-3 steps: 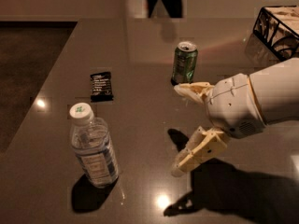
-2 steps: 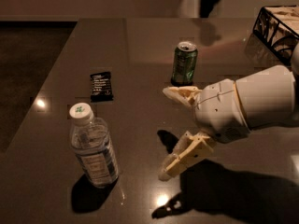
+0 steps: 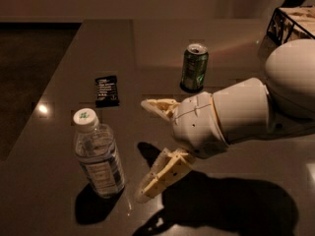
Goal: Knock blue plastic bottle over
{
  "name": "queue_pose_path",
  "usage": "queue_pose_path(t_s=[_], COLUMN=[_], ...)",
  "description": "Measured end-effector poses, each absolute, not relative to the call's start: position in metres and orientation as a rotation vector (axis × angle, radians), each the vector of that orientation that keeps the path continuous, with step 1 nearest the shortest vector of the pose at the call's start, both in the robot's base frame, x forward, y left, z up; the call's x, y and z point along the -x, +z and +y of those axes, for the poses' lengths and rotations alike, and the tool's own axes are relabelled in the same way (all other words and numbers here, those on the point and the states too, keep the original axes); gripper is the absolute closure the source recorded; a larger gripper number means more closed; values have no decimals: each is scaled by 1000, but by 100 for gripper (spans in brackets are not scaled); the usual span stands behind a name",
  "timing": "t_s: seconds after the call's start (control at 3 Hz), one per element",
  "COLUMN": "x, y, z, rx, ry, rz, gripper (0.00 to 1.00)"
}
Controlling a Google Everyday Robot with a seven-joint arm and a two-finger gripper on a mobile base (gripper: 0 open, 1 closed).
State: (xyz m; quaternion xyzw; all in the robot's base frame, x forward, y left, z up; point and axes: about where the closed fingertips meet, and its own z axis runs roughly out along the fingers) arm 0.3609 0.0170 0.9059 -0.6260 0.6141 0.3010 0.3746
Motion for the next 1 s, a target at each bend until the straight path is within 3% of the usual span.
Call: queue_pose_path(t_s=[0.67, 1.0], x=[-346, -345], y=[915, 918], z=[59, 69], rx=[1654, 1662], ry=[871, 898], rz=[1539, 1556], gripper=[0, 16])
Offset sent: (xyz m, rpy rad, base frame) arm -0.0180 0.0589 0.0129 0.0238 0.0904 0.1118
